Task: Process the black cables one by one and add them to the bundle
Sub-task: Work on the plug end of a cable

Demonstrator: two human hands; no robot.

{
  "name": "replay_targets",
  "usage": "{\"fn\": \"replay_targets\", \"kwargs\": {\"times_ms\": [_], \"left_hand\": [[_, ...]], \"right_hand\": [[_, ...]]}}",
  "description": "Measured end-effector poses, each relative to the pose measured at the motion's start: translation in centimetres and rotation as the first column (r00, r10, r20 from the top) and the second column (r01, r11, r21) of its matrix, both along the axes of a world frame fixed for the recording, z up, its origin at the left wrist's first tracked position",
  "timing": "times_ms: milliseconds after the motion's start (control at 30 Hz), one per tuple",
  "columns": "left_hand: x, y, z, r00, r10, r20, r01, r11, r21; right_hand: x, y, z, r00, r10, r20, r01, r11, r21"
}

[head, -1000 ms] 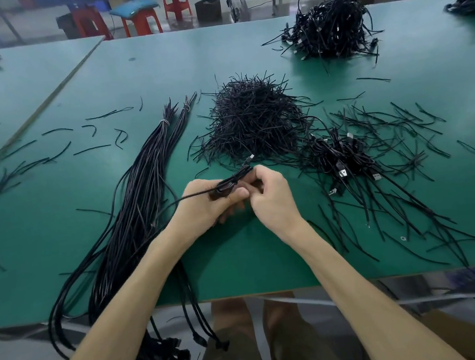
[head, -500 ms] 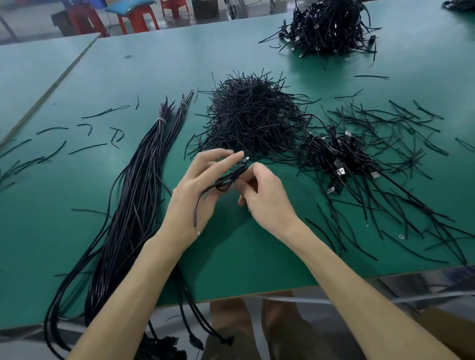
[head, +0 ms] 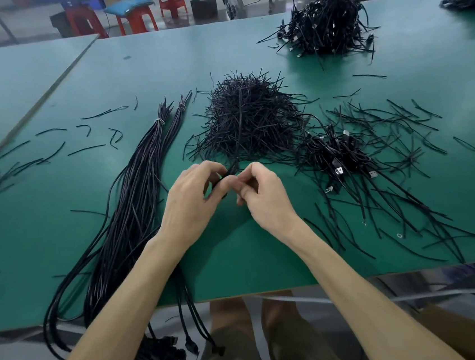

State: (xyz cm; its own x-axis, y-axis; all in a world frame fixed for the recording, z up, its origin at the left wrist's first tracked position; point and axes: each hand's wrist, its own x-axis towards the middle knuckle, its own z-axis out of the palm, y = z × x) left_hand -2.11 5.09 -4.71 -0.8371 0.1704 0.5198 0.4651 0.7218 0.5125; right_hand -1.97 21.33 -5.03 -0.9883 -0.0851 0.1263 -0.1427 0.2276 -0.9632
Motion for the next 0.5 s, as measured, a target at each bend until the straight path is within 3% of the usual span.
{"fn": "replay_targets", "kwargs": {"times_ms": [100,200,400,500], "left_hand": [[-0.2,0.2,0.1,0.974,-0.084,0.212,0.021,0.958,0.285],[-0.3,0.2,0.6,0.897,-0.232,0.376,-0.009,0.842,0.54],[-0.3,0.0,1.1,0.716,-0.501,0.487,0.015,0.708,0.706],[-0.3,-0.1,1.2,0.693,-0.529,0.489,0.023,0.695,0.719]], "right_hand": [[0.0,-0.1,-0.1,1.0,-0.011,-0.013,0.011,1.0,0.01],[0.0,-0.1,0.1,0.998,-0.016,-0.062,0.019,0.999,0.039],[-0.1,-0.2,0.1,0.992,-0.063,-0.11,0.068,0.997,0.043],[-0.1,-0.2,0.0,0.992,-0.07,-0.102,0.074,0.997,0.032]]}}
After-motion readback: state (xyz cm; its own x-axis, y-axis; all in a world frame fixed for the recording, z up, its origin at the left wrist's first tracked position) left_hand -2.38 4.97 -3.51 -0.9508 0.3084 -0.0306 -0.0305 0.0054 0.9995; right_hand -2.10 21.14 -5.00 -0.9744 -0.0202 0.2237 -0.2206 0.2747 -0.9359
